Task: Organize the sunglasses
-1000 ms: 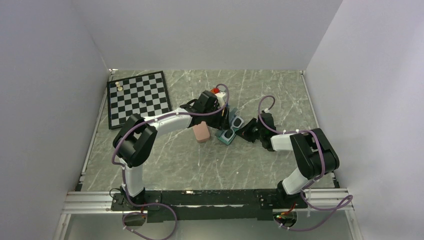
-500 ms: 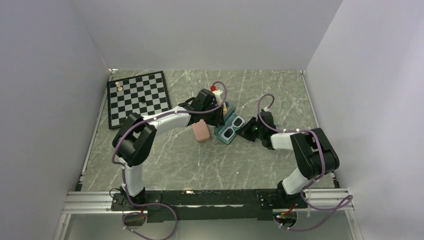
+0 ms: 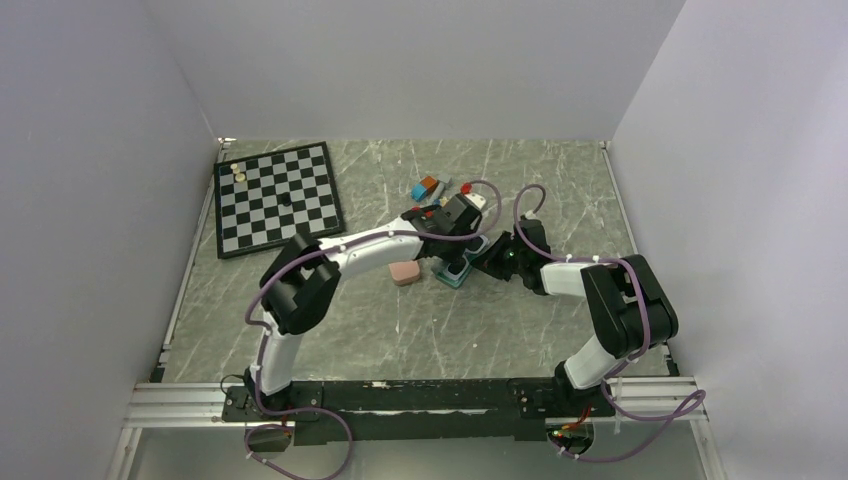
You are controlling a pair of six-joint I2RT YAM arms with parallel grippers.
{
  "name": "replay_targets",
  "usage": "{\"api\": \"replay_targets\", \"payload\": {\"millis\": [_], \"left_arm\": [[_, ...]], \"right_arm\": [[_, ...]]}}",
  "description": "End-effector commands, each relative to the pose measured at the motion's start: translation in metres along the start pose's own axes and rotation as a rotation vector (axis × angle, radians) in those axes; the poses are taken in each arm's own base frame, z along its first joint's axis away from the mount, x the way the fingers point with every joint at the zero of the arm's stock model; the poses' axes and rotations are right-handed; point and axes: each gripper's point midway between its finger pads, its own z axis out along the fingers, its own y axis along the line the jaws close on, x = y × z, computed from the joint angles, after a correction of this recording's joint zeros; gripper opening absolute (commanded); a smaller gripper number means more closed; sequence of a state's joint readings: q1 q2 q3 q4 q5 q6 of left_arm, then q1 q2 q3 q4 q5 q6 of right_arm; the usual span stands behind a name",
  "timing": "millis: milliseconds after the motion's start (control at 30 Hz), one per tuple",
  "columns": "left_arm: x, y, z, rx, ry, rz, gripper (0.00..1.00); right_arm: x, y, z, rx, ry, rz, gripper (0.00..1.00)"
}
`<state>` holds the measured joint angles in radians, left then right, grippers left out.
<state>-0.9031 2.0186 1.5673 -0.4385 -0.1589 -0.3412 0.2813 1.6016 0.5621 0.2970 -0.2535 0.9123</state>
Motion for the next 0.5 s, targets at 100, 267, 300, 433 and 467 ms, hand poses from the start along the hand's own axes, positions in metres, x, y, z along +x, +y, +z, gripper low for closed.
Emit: {"api": "replay_targets", "payload": {"millis": [100, 267, 300, 433, 467], "left_arm": [[0.051, -0.076, 0.027, 0.162, 0.142, 0.086, 0.11], [0.054, -0.096, 0.027, 0.237, 0.149, 0.098, 0.22], [0.056, -0.098, 0.027, 0.243, 0.151, 0.104, 0.24], [0.066, -0.105, 0.029, 0.292, 0.172, 0.103, 0.31], [0.068, -0.105, 0.029, 0.299, 0.180, 0.105, 0.32]], "right_arm": [[0.020, -0.017, 0.005, 0.053, 0.073, -0.057, 0.07], [0.029, -0.019, 0.008, 0.017, 0.098, -0.050, 0.07], [0.032, -0.020, 0.009, 0.005, 0.102, -0.047, 0.07], [0.041, -0.025, 0.011, -0.018, 0.122, -0.035, 0.06], [0.043, -0.027, 0.012, -0.022, 0.127, -0.037, 0.06]]}}
